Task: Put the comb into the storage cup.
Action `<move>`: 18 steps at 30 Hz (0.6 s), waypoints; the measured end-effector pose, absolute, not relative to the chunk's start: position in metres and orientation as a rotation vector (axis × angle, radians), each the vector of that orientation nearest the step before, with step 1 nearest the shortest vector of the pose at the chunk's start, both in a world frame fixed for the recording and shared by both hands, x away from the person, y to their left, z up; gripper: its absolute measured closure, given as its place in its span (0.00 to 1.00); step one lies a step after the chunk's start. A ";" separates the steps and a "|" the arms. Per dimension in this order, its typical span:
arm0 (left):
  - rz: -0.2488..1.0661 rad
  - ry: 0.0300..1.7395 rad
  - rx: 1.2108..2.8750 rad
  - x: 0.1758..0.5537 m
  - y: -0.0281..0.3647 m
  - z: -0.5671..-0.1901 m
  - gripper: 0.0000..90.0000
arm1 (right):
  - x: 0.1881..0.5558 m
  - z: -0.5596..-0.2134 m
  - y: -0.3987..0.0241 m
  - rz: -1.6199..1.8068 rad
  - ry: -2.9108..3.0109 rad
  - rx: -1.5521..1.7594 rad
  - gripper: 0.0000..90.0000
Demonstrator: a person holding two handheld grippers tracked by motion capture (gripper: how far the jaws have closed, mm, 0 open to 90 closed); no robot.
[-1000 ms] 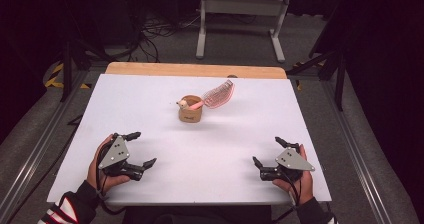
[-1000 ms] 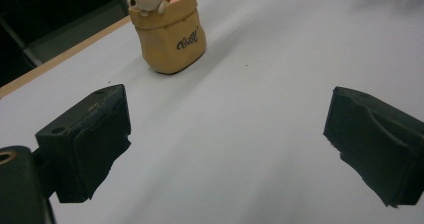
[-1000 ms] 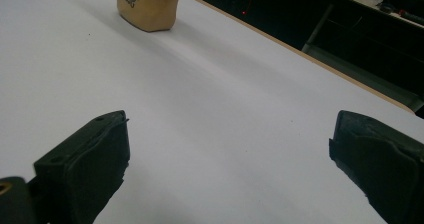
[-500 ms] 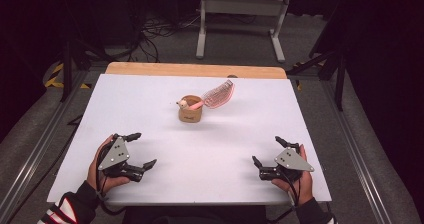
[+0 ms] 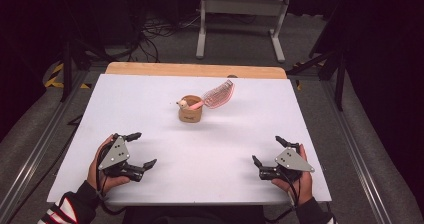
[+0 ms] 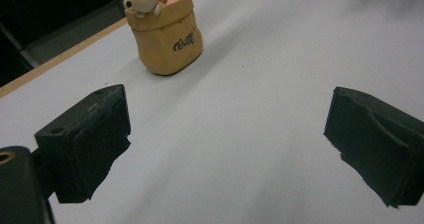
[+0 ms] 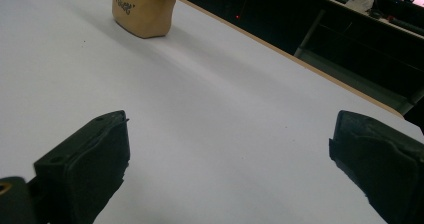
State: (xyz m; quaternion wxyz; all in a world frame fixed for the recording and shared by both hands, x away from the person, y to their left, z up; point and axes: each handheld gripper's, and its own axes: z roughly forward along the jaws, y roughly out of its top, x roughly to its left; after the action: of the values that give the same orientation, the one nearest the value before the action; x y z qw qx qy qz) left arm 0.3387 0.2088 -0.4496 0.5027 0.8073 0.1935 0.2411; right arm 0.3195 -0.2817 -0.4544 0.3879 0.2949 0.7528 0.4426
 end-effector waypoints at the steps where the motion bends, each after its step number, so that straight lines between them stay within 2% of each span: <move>1: 0.580 0.467 1.949 0.339 0.209 -0.450 0.06 | 0.320 -0.454 -0.282 1.126 1.915 0.750 0.04; 18: 0.589 0.474 1.952 0.341 0.209 -0.449 0.06 | 0.322 -0.454 -0.283 1.145 1.907 0.753 0.04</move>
State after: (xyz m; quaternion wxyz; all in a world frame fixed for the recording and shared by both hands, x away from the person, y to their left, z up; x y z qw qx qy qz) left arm 0.3412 0.2087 -0.4494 0.5005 0.8073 0.1959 0.2437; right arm 0.3216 -0.2834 -0.4542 0.3865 0.2959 0.7489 0.4496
